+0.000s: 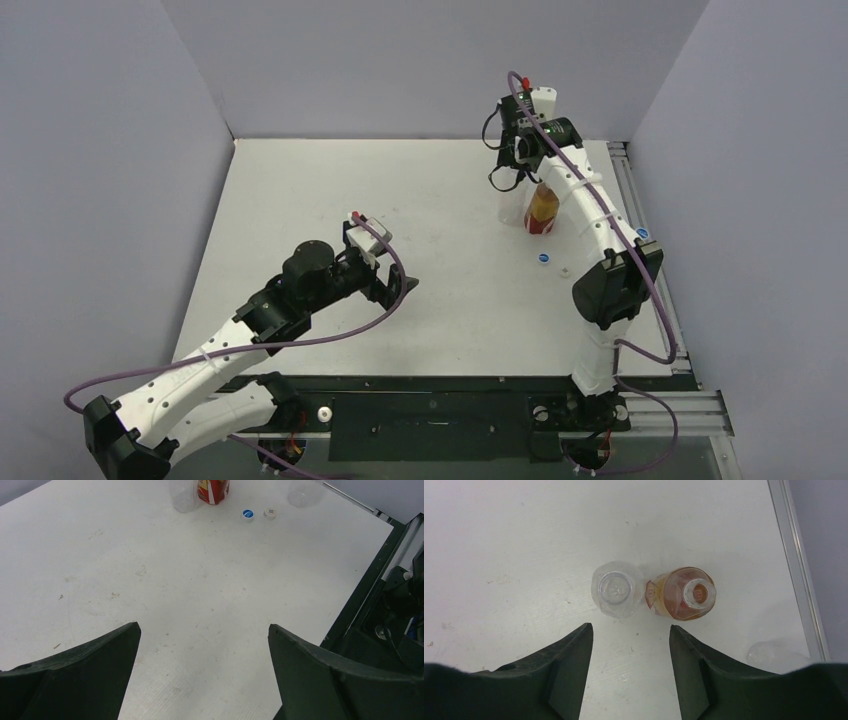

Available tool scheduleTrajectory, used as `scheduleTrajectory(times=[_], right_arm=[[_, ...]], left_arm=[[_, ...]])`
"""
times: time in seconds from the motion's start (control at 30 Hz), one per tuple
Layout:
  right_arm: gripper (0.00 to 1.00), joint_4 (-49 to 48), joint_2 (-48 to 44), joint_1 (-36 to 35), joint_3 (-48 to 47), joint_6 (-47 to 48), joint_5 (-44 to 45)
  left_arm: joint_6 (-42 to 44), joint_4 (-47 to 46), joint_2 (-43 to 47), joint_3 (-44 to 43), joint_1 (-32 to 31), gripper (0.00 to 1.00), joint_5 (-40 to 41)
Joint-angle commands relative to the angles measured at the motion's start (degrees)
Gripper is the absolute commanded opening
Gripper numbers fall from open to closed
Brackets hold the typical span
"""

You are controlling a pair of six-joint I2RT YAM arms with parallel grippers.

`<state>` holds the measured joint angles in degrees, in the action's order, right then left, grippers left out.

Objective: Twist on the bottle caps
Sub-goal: Pick up the plastic bottle at the center of the board.

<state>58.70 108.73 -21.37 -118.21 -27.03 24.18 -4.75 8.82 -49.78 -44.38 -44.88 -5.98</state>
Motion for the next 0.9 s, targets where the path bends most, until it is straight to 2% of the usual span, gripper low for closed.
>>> scheduleTrajectory(times=[0.0,0.17,0.73,0.87], right_arm=[[0.53,-1.73,1.65,0.49,-3.73,1.08,-0.52],[0.47,-3.24,4.44,1.42,-3.84,0.84,-2.41],[0.37,-4.67,9.30,2.75,-5.61,0.62,-5.82],[0.20,-5.03,8.75,2.73,-4.67,0.42,-5.91]], left_arm=[[-0.17,-2.60,-0.27,0.32,0.44,0.97,-0.84],[-0.25,-2.61,-0.55,0.30,0.55,0.97,-1.21],[-0.39,-2.76,-1.10,0.35,1.34,0.97,-1.85],[-0.34,-2.97,-1.24,0.43,1.41,0.97,-1.64]])
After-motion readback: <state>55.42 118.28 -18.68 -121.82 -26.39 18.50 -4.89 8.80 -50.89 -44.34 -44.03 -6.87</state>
